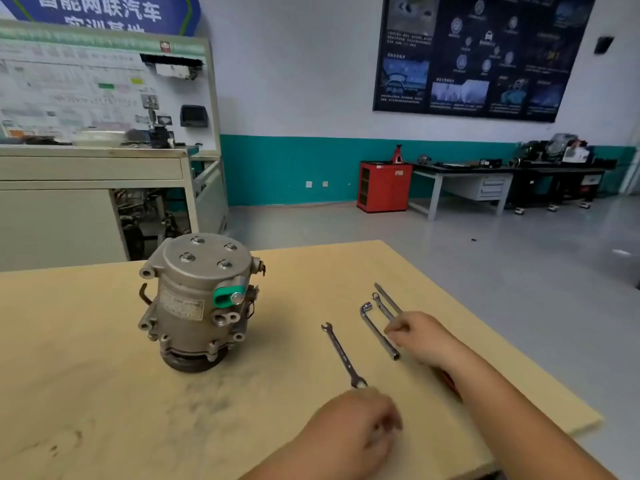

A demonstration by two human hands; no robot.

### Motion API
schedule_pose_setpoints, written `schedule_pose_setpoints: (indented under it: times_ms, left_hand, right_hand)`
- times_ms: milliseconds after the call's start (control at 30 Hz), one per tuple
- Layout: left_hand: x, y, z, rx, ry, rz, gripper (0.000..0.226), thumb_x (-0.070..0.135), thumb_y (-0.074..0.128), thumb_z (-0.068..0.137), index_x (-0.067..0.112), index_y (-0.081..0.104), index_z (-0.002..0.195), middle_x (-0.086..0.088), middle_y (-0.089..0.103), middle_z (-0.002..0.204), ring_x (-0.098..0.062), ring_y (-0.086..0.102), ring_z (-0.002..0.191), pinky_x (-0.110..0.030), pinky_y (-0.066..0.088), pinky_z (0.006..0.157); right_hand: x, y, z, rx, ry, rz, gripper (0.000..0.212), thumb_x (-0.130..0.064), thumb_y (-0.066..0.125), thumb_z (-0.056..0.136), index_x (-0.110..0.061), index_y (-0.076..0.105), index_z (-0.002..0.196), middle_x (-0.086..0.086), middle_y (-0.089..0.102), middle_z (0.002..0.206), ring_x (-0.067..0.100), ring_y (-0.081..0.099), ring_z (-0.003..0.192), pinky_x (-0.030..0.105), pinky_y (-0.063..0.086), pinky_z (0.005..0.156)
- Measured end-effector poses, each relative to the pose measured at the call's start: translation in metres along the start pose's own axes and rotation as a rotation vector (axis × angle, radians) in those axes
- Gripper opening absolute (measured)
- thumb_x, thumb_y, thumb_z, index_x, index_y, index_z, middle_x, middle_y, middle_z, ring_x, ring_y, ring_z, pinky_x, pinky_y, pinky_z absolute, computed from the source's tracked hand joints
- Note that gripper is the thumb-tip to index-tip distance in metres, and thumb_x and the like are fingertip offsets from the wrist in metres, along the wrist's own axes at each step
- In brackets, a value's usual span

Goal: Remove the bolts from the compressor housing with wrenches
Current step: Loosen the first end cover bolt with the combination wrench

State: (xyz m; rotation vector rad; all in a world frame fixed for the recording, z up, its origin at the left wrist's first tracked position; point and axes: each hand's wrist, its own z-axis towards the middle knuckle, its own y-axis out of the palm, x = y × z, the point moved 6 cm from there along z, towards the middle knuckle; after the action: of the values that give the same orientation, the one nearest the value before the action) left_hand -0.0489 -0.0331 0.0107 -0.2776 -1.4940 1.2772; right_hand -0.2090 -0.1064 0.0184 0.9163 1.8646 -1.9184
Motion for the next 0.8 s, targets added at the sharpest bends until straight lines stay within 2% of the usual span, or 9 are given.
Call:
schedule_pose_setpoints:
  times_ms: [67,133,200,333,433,500,567,667,800]
  left_hand:
    - [-0.003,0.007,0.043,0.015,-0.066,0.182,0.034,0.015,0.047,0.091,0.013,0.055,0.124,-0.008,0.051,0.125,-0.023,0.046,0.117,-0.033,0.039,0.097]
    - [-0.004,0.015,0.087,0.013,-0.096,0.360,0.037,0.014,0.045,0.091,0.008,0.050,0.127,-0.013,0.047,0.128,-0.031,0.041,0.118,-0.042,0.037,0.095]
    - [-0.015,0.026,0.118,-0.018,-0.120,0.456,0.035,0.017,0.046,0.092,0.004,0.051,0.125,-0.015,0.046,0.125,-0.033,0.040,0.117,-0.043,0.034,0.090]
    - [-0.035,0.043,0.145,-0.080,-0.151,0.577,0.044,0.026,0.047,0.094,0.004,0.047,0.132,-0.014,0.044,0.131,-0.030,0.034,0.121,-0.044,0.031,0.093]
    - [-0.040,0.048,0.151,-0.102,-0.166,0.563,0.045,0.027,0.047,0.095,0.003,0.046,0.133,-0.017,0.043,0.133,-0.032,0.032,0.125,-0.047,0.030,0.097]
    - [-0.035,0.042,0.145,-0.105,-0.167,0.534,0.044,0.025,0.048,0.096,0.003,0.047,0.134,-0.018,0.043,0.133,-0.032,0.033,0.124,-0.046,0.029,0.096]
    - [-0.026,0.027,0.130,-0.071,-0.142,0.467,0.041,0.021,0.049,0.095,0.003,0.049,0.132,-0.018,0.044,0.132,-0.033,0.035,0.122,-0.045,0.030,0.093]
    - [-0.004,-0.016,0.087,0.072,-0.055,0.372,0.039,0.018,0.053,0.092,0.006,0.055,0.128,-0.012,0.046,0.136,-0.031,0.035,0.126,-0.042,0.029,0.096]
    - [0.022,-0.110,0.013,0.397,0.081,0.305,0.029,0.022,0.059,0.089,0.011,0.066,0.115,-0.005,0.057,0.128,-0.024,0.046,0.123,-0.035,0.034,0.099]
  right_hand:
    - [0.007,-0.003,0.037,0.051,0.105,-0.258,0.025,-0.012,0.047,0.092,-0.009,0.062,0.112,0.006,0.062,0.114,0.021,0.058,0.104,0.024,0.045,0.079]
    - [0.012,-0.002,0.068,0.035,0.167,-0.431,0.026,-0.011,0.044,0.093,-0.006,0.057,0.116,0.009,0.060,0.119,0.024,0.059,0.106,0.025,0.044,0.076]
    - [0.019,0.001,0.088,0.017,0.187,-0.564,0.022,-0.012,0.045,0.094,-0.007,0.057,0.112,0.009,0.060,0.116,0.023,0.060,0.102,0.025,0.042,0.070]
    - [0.027,-0.003,0.109,0.078,0.124,-0.711,0.024,-0.022,0.045,0.093,-0.015,0.055,0.115,0.005,0.048,0.120,0.020,0.057,0.102,0.027,0.043,0.072]
    - [0.030,0.001,0.119,0.052,0.092,-0.717,0.025,-0.034,0.049,0.089,-0.018,0.054,0.108,0.002,0.045,0.114,0.018,0.054,0.088,0.026,0.042,0.069]
    - [0.034,0.009,0.123,-0.020,0.117,-0.727,0.016,-0.033,0.051,0.088,-0.018,0.055,0.090,-0.002,0.050,0.098,0.017,0.055,0.088,0.023,0.039,0.062]
    - [0.036,0.014,0.122,-0.053,0.139,-0.706,0.020,-0.028,0.049,0.091,-0.019,0.047,0.073,-0.005,0.047,0.079,0.017,0.056,0.085,0.022,0.037,0.058]
    - [0.033,0.014,0.121,-0.081,0.147,-0.568,0.022,-0.026,0.041,0.094,-0.016,0.055,0.080,0.001,0.052,0.082,0.020,0.053,0.079,0.023,0.040,0.062]
    - [-0.009,-0.007,0.108,-0.033,0.017,-0.188,0.027,-0.024,0.038,0.099,-0.011,0.046,0.078,0.005,0.057,0.075,0.020,0.051,0.068,0.024,0.036,0.053]
